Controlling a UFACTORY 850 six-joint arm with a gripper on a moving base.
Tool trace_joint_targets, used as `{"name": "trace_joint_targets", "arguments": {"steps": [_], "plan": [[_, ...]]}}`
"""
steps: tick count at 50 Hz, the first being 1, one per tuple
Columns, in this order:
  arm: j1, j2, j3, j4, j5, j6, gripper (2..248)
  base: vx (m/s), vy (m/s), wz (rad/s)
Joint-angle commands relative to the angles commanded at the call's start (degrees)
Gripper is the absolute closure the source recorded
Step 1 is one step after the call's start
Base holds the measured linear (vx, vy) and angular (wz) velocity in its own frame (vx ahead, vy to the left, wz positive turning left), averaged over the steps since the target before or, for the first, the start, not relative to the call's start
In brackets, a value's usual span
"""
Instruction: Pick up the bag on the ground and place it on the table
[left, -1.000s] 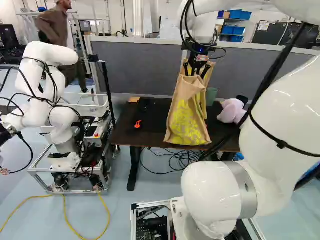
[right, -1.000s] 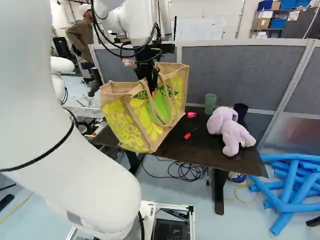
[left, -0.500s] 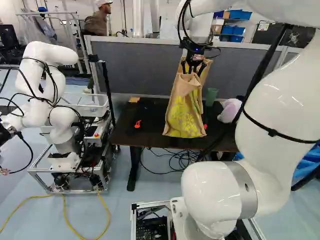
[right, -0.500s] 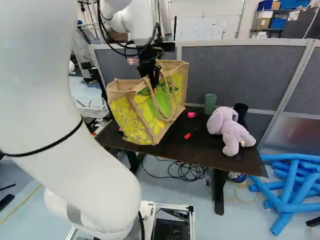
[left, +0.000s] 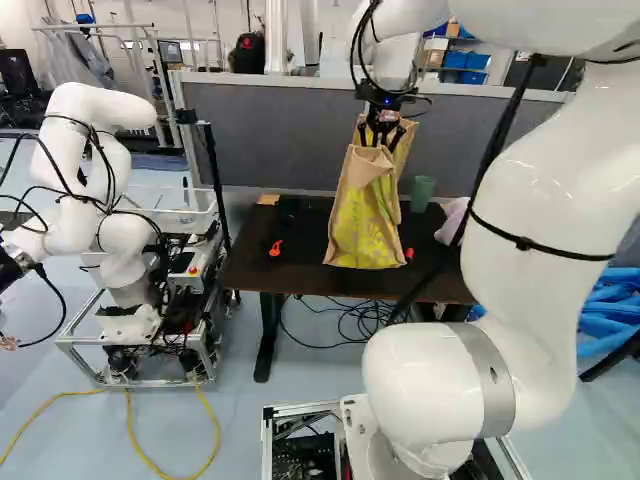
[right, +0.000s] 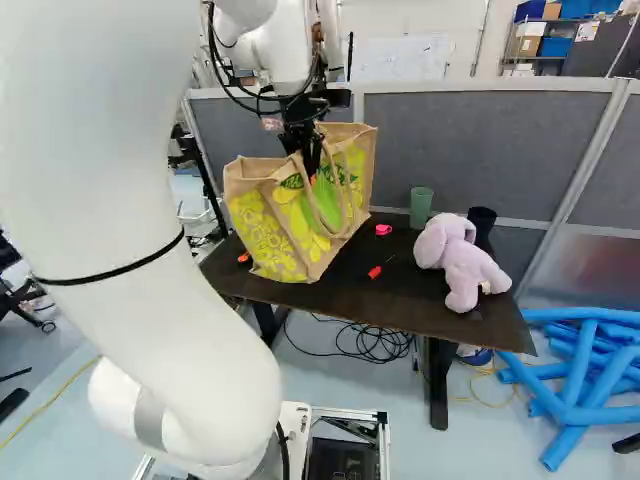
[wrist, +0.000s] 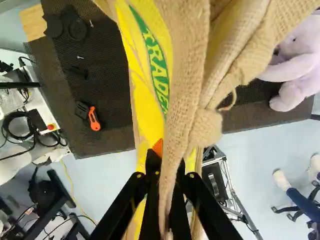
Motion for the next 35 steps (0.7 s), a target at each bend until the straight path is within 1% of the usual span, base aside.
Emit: {"name": "trace_joint_targets", "arguments": {"steps": [20,35], "plan": [[0.7,-6.2,-3.2,-1.2,1.8,0.0,229,0.0,0.0,0.0],[1.4,-9.9,-4.8,-2.3,3.8,0.0,229,0.0,0.0,0.0]]}}
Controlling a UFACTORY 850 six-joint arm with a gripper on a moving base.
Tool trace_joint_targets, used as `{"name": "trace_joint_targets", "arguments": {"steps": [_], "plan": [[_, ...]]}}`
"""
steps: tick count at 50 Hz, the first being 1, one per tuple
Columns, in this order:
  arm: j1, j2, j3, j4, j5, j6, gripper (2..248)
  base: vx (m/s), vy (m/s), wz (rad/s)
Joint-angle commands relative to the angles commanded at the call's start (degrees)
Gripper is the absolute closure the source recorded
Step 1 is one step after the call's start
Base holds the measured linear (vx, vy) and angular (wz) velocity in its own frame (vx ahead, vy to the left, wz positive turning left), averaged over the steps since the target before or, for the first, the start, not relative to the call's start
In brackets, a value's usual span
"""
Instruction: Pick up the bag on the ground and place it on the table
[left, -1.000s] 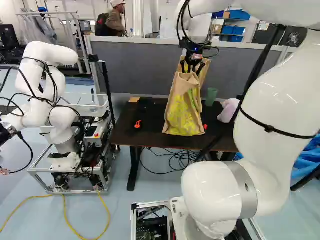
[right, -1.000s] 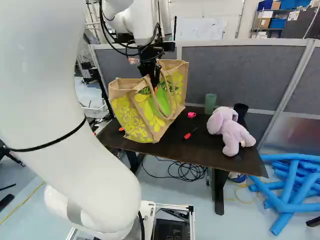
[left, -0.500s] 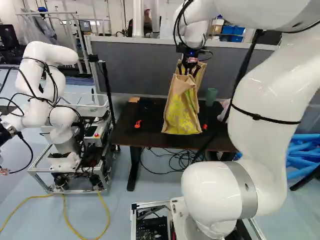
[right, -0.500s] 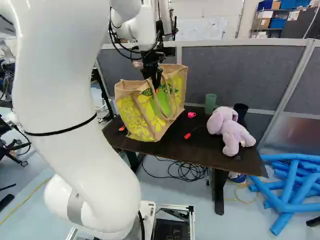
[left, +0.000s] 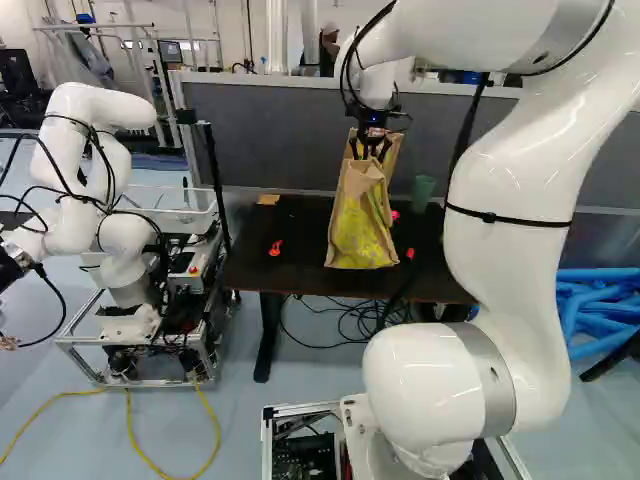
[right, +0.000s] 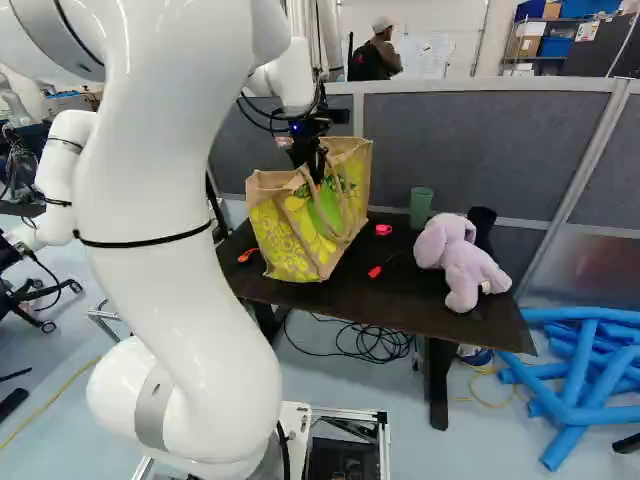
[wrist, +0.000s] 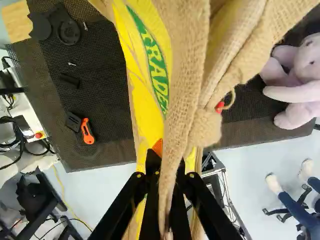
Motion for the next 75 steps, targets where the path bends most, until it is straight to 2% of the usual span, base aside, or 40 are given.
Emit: {"name": "trace_joint_targets", "arguments": {"steps": [27,47,68,73,74,75], "plan": [[1.8,-5.4,-1.6,-0.2,3.3,0.0,229,0.0,0.0,0.0],[1.9,-8.8,-2.1,-0.2,3.4,0.0,229,0.0,0.0,0.0],[1.9,-9.3,-2.2,-0.2,3.4,0.0,229,0.0,0.0,0.0],[1.9,-9.3,-2.2,-0.2,3.4,0.0,226,0.0,0.0,0.0],[1.9,-9.3,-2.2,-0.2,3.4,0.0,199,0.0,0.0,0.0],[1.9,-9.3,-2.2,-0.2,3.4,0.0,199,0.0,0.0,0.0]]}}
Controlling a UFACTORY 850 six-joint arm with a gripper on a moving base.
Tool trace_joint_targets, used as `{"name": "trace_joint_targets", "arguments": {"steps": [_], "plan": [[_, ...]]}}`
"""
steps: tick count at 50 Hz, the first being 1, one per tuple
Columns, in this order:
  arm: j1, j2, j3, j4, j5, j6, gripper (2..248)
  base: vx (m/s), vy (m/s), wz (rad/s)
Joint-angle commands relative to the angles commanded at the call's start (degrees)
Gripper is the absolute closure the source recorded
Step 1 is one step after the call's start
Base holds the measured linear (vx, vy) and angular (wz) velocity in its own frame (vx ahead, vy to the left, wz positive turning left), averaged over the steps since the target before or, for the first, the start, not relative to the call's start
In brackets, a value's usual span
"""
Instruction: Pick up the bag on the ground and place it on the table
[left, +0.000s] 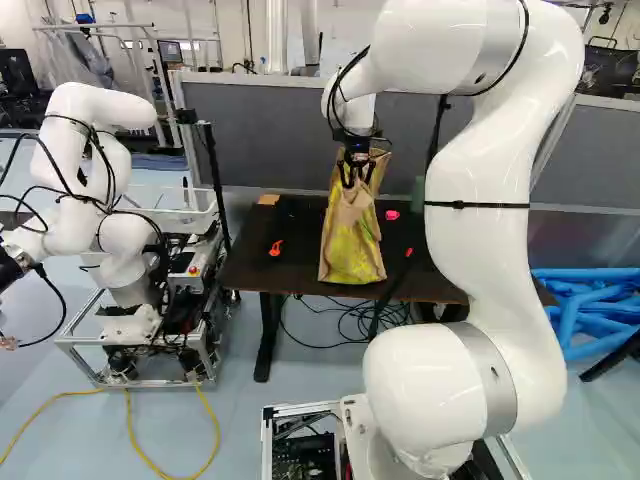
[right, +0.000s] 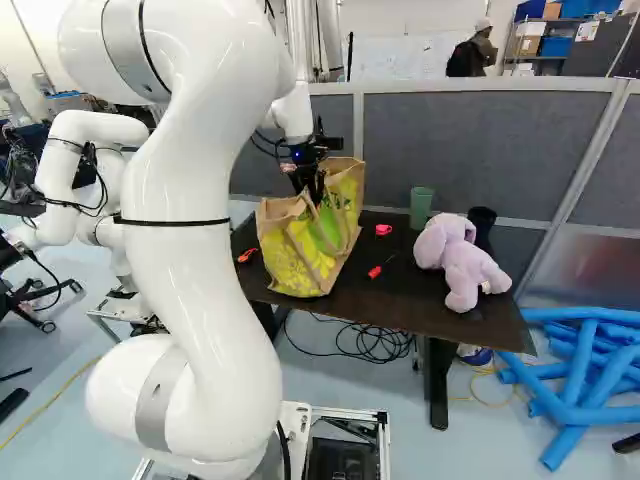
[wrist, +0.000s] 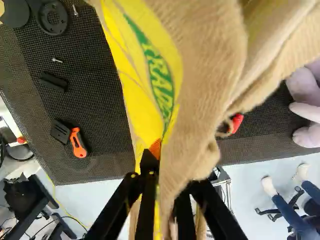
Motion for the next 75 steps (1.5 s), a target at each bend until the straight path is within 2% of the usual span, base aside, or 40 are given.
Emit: {"name": "trace_joint_targets", "arguments": {"steps": [3,4,8,9,14,15,19,20,24,25,29,30,41,58,75], "plan": [[0.0,0.0,0.0,0.0,0.0,0.0,199,0.0,0.0,0.0],[0.0,0.0,0.0,0.0,0.0,0.0,164,0.0,0.0,0.0],[0.0,0.0,0.0,0.0,0.0,0.0,164,0.0,0.0,0.0],[0.0,0.0,0.0,0.0,0.0,0.0,131,0.0,0.0,0.0],[0.0,0.0,0.0,0.0,0.0,0.0,131,0.0,0.0,0.0],[0.0,0.0,0.0,0.0,0.0,0.0,96,0.0,0.0,0.0],[0.0,0.0,0.0,0.0,0.0,0.0,96,0.0,0.0,0.0],[0.0,0.0,0.0,0.0,0.0,0.0,60,0.0,0.0,0.0],[0.0,0.0,0.0,0.0,0.0,0.0,60,0.0,0.0,0.0],[0.0,0.0,0.0,0.0,0.0,0.0,23,0.0,0.0,0.0],[0.0,0.0,0.0,0.0,0.0,0.0,23,0.0,0.0,0.0],[0.0,0.0,0.0,0.0,0.0,0.0,3,0.0,0.0,0.0],[0.0,0.2,0.0,0.0,0.0,0.0,3,0.0,0.0,0.0],[0.0,2.8,0.4,0.0,-0.5,0.0,3,0.0,0.0,0.0],[0.0,4.6,-0.6,0.0,-3.4,0.0,3,0.0,0.0,0.0]]}}
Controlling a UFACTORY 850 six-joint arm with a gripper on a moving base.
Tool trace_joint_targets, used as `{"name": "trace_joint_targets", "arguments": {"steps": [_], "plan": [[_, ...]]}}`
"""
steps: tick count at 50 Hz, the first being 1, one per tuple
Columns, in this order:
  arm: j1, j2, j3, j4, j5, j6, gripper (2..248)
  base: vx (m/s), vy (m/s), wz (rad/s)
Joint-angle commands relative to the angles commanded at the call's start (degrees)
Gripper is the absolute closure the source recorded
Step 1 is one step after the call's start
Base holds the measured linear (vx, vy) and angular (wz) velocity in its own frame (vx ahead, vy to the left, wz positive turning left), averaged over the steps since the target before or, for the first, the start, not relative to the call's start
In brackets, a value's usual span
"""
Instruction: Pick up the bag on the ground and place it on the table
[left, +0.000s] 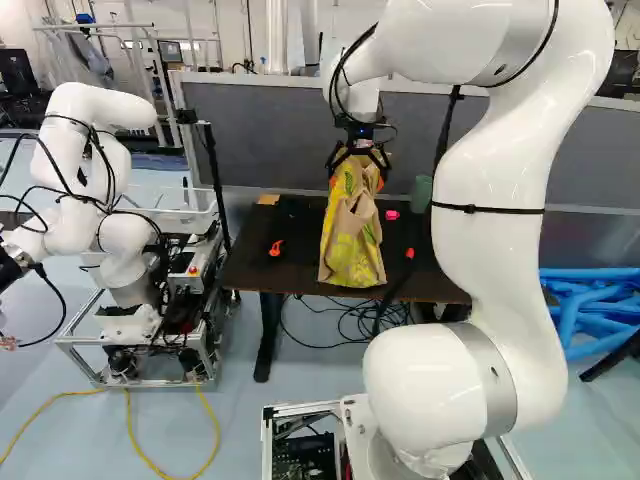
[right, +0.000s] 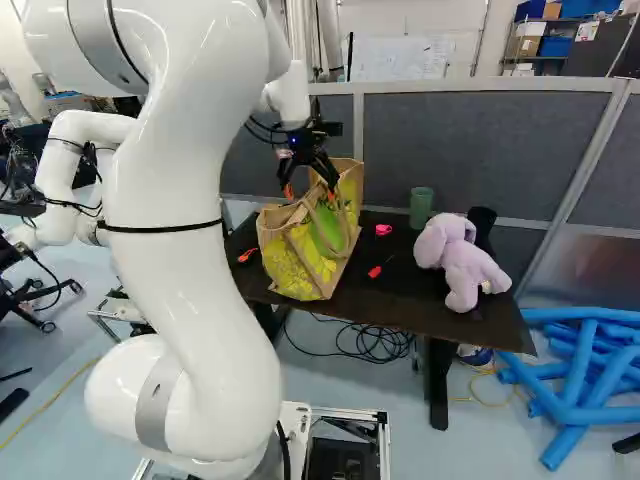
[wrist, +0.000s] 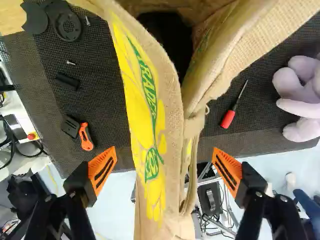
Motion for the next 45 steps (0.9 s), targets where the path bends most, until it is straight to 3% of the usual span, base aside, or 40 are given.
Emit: {"name": "trace_joint_targets", "arguments": {"steps": [45], "plan": [[0.1,3.6,-3.8,0.0,-9.8,0.0,3,0.0,0.0,0.0]]}}
